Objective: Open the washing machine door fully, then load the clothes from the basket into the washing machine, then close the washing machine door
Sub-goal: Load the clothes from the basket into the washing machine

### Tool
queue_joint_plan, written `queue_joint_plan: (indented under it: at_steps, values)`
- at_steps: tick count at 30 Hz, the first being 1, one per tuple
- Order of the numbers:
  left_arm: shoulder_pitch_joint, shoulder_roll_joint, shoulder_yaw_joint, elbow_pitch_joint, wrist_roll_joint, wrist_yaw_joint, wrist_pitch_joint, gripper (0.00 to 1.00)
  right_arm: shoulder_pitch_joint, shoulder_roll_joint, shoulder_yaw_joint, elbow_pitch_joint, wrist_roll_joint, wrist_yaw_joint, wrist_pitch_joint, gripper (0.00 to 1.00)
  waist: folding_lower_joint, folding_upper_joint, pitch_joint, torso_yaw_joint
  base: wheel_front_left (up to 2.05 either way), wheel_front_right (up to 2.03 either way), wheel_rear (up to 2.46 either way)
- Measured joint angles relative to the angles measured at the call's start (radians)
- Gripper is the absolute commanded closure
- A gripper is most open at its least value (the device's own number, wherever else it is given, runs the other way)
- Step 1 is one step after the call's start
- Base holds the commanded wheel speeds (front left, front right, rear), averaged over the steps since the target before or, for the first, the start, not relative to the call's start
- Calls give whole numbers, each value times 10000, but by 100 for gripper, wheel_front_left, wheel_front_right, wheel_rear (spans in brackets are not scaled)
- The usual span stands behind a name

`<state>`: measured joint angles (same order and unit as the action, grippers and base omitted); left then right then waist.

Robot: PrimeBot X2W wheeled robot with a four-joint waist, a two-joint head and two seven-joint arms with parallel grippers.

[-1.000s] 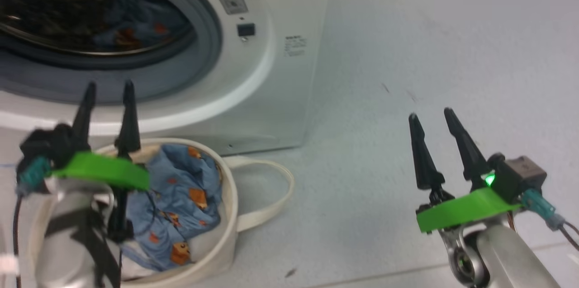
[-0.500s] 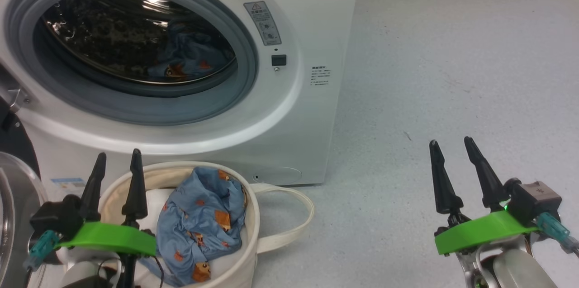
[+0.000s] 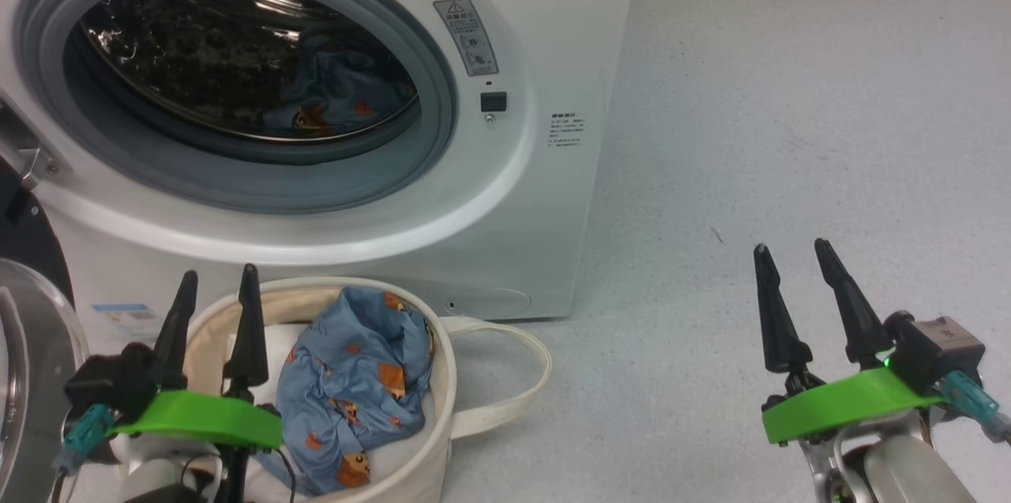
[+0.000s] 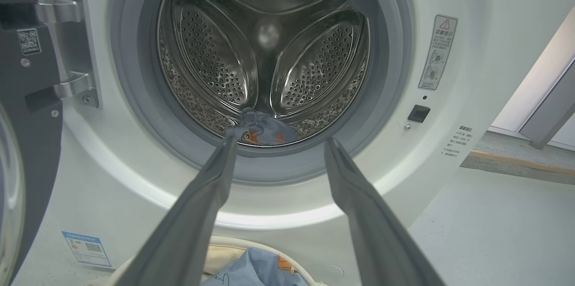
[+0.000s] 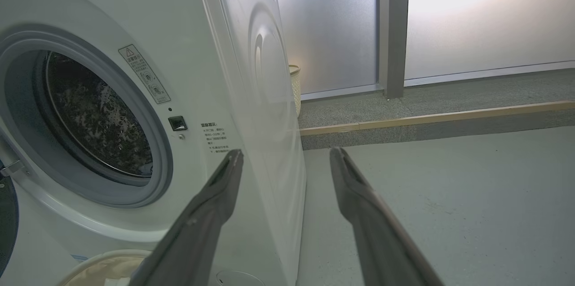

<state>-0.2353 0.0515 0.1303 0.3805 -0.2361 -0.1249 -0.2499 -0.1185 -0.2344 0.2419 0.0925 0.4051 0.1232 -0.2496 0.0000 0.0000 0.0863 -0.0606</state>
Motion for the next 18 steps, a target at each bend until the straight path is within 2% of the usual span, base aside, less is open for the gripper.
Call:
queue_joint_plan:
  at_steps: [18]
  values:
    - [-4, -29, -29, 290, 2, 0, 0, 0, -5, 0, 10, -21, 0, 0, 0, 0, -1, 0, 154, -152, 0, 0, 0]
